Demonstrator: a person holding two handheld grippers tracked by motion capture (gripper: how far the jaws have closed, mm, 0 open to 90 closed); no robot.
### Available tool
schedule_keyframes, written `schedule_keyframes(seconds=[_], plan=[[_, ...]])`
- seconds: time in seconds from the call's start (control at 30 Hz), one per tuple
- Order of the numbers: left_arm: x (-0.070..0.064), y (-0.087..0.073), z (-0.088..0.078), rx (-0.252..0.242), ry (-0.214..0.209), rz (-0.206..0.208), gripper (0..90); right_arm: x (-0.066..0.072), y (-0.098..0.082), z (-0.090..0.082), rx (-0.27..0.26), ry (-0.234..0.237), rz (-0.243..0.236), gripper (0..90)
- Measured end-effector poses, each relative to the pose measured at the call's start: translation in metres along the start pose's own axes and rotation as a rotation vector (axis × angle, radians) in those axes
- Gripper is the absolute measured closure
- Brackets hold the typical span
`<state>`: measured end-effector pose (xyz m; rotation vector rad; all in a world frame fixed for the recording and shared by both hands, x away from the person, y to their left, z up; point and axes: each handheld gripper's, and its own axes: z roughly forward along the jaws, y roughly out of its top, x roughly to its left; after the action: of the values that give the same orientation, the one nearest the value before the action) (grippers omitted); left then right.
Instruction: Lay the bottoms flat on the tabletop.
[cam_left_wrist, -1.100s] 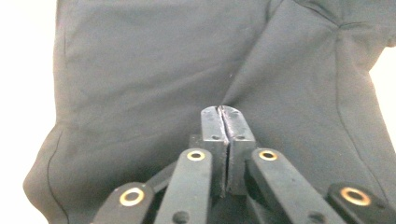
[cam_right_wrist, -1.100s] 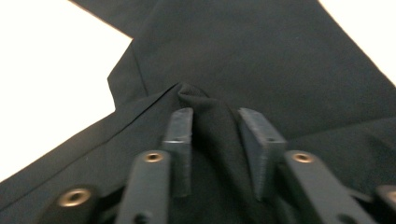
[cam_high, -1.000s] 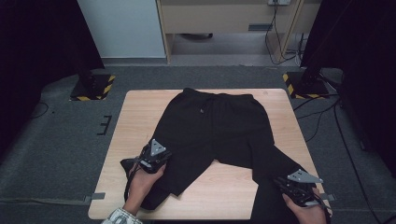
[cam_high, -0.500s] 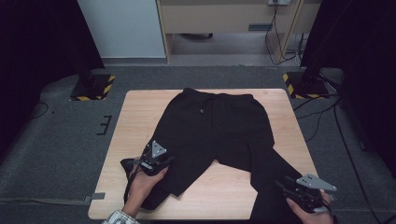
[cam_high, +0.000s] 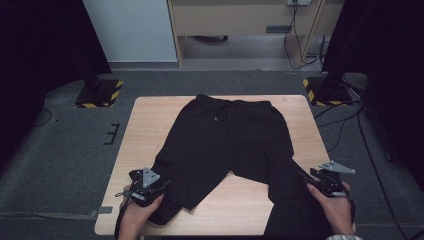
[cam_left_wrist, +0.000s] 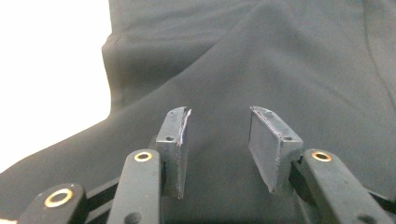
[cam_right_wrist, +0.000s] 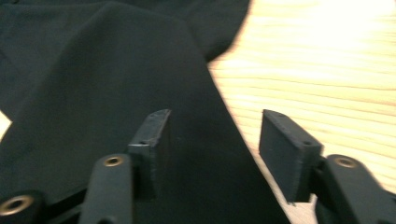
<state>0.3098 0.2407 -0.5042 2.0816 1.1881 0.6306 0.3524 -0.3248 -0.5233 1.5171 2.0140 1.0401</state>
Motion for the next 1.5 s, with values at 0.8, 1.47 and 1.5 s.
schedule_keyframes(seconds=[0.8,1.47,1.5], plan=[[-0.056,0.055,0.032,-0.036,-0.181,0.130,45.6,-0.008,0.014,0.009,0.035,0.098,-0.068,30.6],[-0.136,0.121,0.134,0.031,-0.278,0.263,64.7,0.006,0.027,0.004,0.061,0.180,-0.115,89.3],[-0.138,0.121,0.134,0.032,-0.271,0.275,70.3,0.009,0.030,0.000,0.047,0.187,-0.120,89.3]])
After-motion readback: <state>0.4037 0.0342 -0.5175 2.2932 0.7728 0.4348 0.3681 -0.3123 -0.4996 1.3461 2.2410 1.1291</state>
